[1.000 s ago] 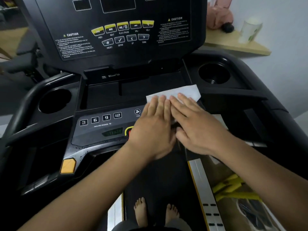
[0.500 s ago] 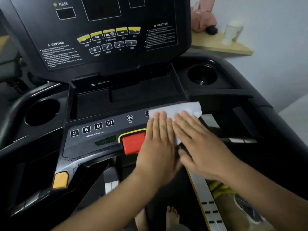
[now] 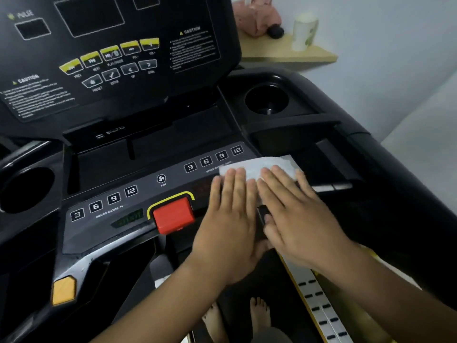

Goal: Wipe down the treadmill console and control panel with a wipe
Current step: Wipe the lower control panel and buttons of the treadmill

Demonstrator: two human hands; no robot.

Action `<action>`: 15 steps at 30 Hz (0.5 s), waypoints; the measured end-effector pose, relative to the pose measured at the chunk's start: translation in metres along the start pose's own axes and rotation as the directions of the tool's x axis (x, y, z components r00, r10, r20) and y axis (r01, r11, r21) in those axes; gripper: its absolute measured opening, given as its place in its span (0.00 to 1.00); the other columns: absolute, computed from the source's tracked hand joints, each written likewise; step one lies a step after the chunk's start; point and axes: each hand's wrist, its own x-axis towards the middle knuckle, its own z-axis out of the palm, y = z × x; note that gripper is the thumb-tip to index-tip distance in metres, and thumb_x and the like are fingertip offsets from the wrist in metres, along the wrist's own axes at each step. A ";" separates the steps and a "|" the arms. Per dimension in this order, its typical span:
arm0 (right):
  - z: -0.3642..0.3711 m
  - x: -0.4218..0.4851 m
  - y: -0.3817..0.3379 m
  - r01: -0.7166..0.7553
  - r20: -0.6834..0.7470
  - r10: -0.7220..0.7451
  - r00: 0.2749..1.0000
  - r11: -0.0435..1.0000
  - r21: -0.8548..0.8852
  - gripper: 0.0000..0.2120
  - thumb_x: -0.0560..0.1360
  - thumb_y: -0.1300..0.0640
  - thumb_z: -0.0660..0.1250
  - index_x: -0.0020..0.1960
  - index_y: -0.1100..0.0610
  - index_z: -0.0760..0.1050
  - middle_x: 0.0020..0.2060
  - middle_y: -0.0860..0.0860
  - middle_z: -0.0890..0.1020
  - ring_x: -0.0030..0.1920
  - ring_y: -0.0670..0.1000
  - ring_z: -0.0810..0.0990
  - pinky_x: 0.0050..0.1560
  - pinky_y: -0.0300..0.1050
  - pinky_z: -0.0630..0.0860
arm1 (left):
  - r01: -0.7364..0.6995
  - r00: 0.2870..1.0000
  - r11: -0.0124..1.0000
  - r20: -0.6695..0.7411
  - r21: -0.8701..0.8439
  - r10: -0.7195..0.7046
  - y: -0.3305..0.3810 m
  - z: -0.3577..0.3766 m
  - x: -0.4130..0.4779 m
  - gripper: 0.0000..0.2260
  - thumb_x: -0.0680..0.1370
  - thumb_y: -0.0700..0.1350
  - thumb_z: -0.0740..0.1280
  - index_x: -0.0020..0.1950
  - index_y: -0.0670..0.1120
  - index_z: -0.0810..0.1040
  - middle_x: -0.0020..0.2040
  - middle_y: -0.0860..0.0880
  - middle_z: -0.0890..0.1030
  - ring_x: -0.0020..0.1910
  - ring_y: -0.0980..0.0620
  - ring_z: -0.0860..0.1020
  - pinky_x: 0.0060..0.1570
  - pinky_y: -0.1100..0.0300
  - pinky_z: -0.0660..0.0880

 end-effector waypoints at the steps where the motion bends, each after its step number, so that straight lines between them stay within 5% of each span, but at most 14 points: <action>1: 0.003 -0.003 -0.001 0.015 0.016 -0.015 1.000 1.000 0.006 0.32 0.75 0.48 0.53 0.75 0.61 0.63 0.76 0.58 0.64 0.77 0.57 0.57 0.74 0.64 0.56 | -0.015 1.000 1.000 -0.017 -0.012 0.014 -0.001 0.005 -0.008 0.41 0.79 0.66 0.48 0.79 0.35 0.50 0.79 0.31 0.49 0.78 0.33 0.47 0.75 0.34 0.50; 3: 0.004 -0.005 0.002 0.015 0.052 -0.015 0.999 1.000 0.008 0.32 0.74 0.47 0.53 0.76 0.59 0.61 0.77 0.56 0.61 0.78 0.57 0.55 0.75 0.63 0.53 | -0.016 1.000 1.000 0.004 0.019 0.015 -0.003 0.007 -0.010 0.42 0.78 0.67 0.49 0.79 0.36 0.51 0.79 0.32 0.51 0.78 0.32 0.48 0.74 0.33 0.53; 5: -0.002 0.007 0.011 0.000 0.049 -0.002 0.999 0.999 0.050 0.32 0.75 0.47 0.50 0.78 0.55 0.56 0.79 0.53 0.55 0.78 0.56 0.53 0.77 0.61 0.48 | 0.039 0.999 0.996 0.034 0.076 -0.042 -0.004 0.000 0.005 0.42 0.79 0.68 0.48 0.78 0.36 0.41 0.78 0.32 0.42 0.78 0.32 0.40 0.75 0.34 0.45; 8: -0.011 0.032 0.019 -0.025 0.027 0.019 0.999 0.974 0.224 0.30 0.79 0.52 0.54 0.79 0.53 0.51 0.80 0.50 0.45 0.78 0.52 0.47 0.73 0.46 0.44 | 0.105 0.994 0.988 0.021 0.117 -0.108 -0.006 -0.011 0.026 0.42 0.80 0.67 0.45 0.77 0.36 0.35 0.78 0.32 0.36 0.77 0.33 0.35 0.75 0.36 0.40; 12: -0.007 0.015 0.018 0.055 0.017 -0.061 0.998 0.971 0.231 0.30 0.78 0.50 0.55 0.77 0.51 0.51 0.80 0.49 0.43 0.79 0.49 0.42 0.68 0.37 0.37 | 0.063 0.998 0.998 0.003 0.004 -0.063 -0.002 0.000 0.001 0.43 0.79 0.68 0.52 0.80 0.38 0.42 0.78 0.32 0.40 0.78 0.33 0.38 0.75 0.35 0.43; 15: -0.007 0.007 0.021 0.087 0.025 -0.092 0.995 0.981 0.176 0.30 0.75 0.48 0.54 0.76 0.51 0.53 0.80 0.50 0.47 0.79 0.52 0.45 0.71 0.41 0.39 | 0.032 0.999 0.999 0.022 -0.008 -0.032 0.000 0.009 -0.013 0.45 0.75 0.68 0.60 0.80 0.39 0.50 0.78 0.31 0.47 0.78 0.32 0.45 0.74 0.34 0.49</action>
